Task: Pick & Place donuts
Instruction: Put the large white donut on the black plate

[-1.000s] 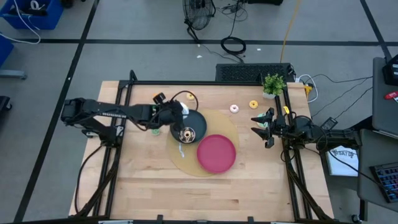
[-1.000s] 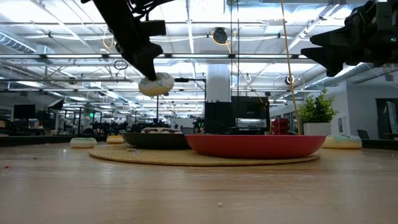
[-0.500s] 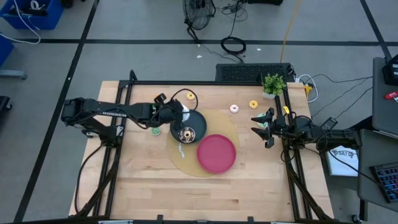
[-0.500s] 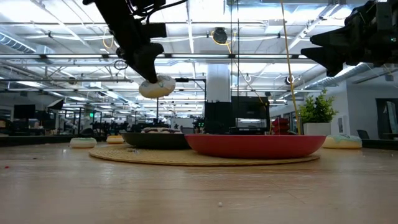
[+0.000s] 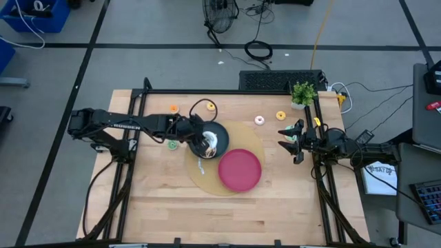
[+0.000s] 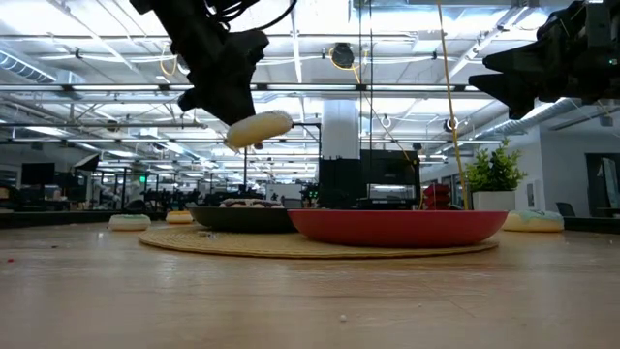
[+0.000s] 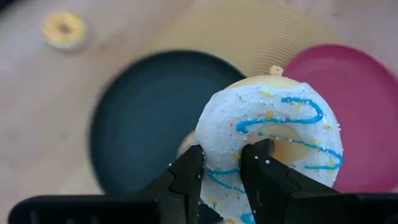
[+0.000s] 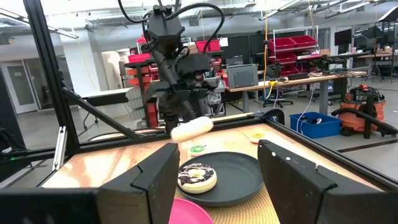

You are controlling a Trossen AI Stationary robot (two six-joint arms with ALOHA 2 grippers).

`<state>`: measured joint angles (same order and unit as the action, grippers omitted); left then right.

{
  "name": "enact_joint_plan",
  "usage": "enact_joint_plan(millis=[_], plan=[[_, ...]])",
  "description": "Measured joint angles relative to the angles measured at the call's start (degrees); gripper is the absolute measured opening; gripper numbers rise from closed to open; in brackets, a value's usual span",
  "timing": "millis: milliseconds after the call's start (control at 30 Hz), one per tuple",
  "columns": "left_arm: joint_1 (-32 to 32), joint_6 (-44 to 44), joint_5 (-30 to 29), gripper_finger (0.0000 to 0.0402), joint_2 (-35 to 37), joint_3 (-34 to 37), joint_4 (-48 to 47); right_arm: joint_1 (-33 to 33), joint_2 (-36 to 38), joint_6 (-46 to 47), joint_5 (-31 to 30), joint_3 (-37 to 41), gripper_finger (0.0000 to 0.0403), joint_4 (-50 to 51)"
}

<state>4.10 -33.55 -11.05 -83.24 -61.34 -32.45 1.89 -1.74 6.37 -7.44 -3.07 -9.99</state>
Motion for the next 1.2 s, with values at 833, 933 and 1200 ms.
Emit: enact_joint_plan(millis=[833,933,1200], plan=[[-7.67,-5.45,15.29,0.0111,1.99,-0.06,-3.19,0.02,0.0,0.02,-0.02,0.0,0.0208,-0.03],[-12.24,-2.85,8.2,0.0111,4.48,0.04,-3.07,0.02,-0.02,0.0,-0.02,0.0,0.0208,-0.01],[-23.29,3.84,-15.08,0.0111,14.37,-0.03,-1.71,0.02,-0.33,0.0,-0.02,0.0,0.0208,0.29]])
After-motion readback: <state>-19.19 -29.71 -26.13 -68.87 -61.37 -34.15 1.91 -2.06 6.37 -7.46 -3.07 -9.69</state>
